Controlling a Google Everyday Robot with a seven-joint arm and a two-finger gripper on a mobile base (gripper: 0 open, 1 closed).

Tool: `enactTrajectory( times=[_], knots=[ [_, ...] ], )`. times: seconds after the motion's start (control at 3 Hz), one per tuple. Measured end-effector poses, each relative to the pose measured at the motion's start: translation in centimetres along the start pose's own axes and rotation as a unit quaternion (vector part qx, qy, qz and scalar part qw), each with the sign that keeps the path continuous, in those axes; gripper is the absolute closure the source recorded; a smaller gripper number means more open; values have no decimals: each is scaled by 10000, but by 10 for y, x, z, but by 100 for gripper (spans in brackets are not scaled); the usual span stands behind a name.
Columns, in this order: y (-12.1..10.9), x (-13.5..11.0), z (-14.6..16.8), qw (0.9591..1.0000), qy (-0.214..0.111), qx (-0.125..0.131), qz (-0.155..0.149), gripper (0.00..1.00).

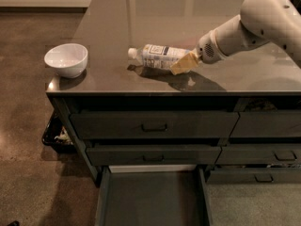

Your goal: Pick blue plastic bottle from bottom drawer and place on counter

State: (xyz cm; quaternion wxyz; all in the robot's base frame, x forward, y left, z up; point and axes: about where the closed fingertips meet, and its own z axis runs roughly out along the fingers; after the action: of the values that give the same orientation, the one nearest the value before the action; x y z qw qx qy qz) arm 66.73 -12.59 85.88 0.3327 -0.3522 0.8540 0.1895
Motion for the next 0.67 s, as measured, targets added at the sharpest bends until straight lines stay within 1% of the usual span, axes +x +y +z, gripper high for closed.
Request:
enactTrajectory(
  times=[0.67],
  knots=[
    [0,0,0,10000,1,-1,1,39]
  ],
)
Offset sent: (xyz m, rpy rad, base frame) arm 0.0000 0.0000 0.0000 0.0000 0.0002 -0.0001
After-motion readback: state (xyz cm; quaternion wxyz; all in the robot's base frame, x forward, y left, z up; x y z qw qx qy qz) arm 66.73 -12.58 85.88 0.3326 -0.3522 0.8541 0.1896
